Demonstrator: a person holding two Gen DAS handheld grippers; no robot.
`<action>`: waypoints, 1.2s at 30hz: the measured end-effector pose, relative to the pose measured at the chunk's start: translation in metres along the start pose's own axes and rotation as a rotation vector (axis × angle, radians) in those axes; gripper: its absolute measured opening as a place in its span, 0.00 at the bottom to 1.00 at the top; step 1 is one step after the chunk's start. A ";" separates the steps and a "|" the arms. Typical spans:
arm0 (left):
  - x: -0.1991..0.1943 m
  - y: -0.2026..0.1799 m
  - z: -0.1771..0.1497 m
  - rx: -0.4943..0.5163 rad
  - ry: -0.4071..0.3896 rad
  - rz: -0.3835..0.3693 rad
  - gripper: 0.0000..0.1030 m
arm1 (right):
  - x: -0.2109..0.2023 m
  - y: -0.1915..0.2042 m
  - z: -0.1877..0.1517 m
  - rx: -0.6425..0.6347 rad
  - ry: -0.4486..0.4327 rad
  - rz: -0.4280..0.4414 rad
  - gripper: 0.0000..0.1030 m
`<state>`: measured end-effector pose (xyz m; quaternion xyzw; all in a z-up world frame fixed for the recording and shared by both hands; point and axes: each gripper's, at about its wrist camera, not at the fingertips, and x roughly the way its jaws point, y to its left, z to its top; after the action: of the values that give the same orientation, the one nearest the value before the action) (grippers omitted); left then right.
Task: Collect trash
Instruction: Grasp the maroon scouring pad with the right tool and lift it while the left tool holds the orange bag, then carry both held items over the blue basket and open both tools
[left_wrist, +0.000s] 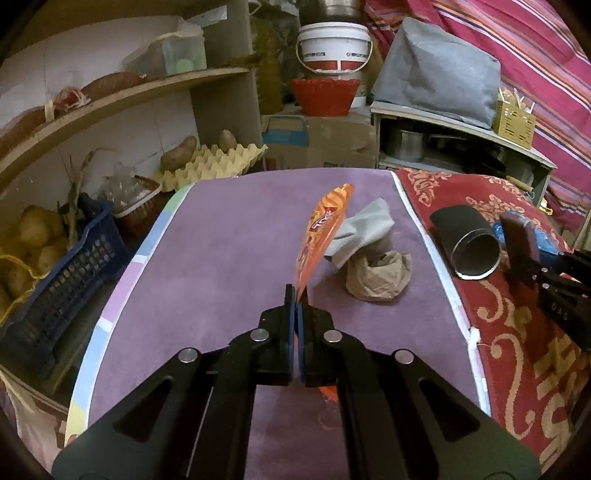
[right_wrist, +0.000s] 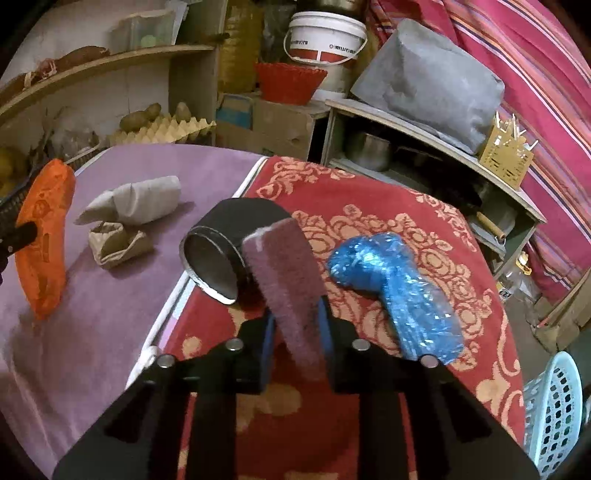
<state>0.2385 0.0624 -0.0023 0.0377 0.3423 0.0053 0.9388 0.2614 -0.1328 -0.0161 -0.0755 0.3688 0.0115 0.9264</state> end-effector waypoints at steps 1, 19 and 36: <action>-0.004 -0.001 0.001 0.000 -0.005 -0.001 0.00 | -0.003 -0.002 -0.001 -0.002 -0.007 -0.003 0.16; -0.087 -0.058 0.012 0.071 -0.131 -0.056 0.00 | -0.114 -0.073 -0.024 0.093 -0.180 0.034 0.14; -0.139 -0.187 0.015 0.222 -0.216 -0.224 0.00 | -0.178 -0.200 -0.106 0.258 -0.193 -0.098 0.14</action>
<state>0.1389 -0.1298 0.0845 0.1028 0.2402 -0.1412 0.9549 0.0751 -0.3400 0.0559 0.0276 0.2722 -0.0739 0.9590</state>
